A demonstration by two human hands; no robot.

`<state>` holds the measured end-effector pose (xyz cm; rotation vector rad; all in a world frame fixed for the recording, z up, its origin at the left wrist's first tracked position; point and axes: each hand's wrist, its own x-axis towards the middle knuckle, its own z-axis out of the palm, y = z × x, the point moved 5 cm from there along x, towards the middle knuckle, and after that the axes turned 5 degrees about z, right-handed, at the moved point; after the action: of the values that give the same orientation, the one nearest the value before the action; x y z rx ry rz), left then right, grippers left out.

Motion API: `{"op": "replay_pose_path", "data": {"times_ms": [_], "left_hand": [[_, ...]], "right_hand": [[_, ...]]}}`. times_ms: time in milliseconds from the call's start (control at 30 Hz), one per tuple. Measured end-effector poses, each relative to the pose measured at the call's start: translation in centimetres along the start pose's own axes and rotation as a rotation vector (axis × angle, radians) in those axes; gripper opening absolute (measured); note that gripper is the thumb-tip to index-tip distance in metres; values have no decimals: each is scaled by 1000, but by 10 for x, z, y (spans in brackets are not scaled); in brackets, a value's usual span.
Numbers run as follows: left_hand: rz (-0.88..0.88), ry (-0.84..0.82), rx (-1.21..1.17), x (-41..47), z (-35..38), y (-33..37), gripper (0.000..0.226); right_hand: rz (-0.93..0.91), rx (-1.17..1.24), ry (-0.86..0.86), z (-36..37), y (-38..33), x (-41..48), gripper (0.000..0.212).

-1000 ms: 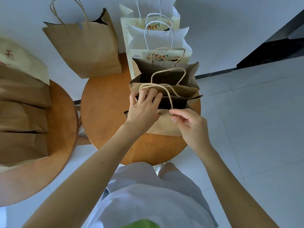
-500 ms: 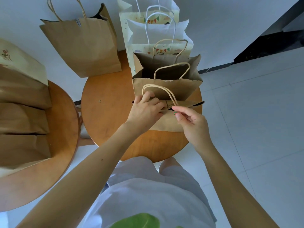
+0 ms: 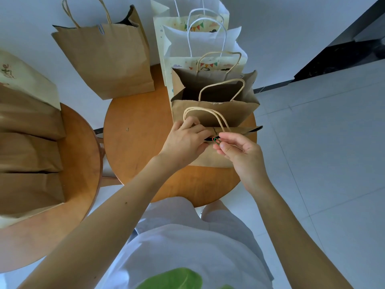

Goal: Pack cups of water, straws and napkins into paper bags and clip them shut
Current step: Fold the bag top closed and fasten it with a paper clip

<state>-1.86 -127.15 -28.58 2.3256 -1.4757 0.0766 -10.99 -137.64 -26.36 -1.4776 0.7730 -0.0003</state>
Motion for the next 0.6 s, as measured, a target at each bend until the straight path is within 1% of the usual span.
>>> {"op": "replay_pose_path", "data": {"times_ms": [33, 200, 367, 500, 600], "left_hand": [[1, 2, -34, 1, -5, 1, 33], [-8, 47, -225, -3, -31, 11, 26], [-46, 20, -458, -14, -45, 27, 26], [-55, 86, -603, -17, -73, 46, 26], [-66, 165, -616, -12, -102, 52, 22]], "right_hand": [[-5, 4, 5, 0, -1, -1, 23], [-61, -16, 17, -3, -12, -10, 22], [-130, -59, 4, -7, -22, -30, 24], [-195, -33, 20, -15, -35, -49, 24], [-316, -18, 35, -19, -57, -62, 21]]}}
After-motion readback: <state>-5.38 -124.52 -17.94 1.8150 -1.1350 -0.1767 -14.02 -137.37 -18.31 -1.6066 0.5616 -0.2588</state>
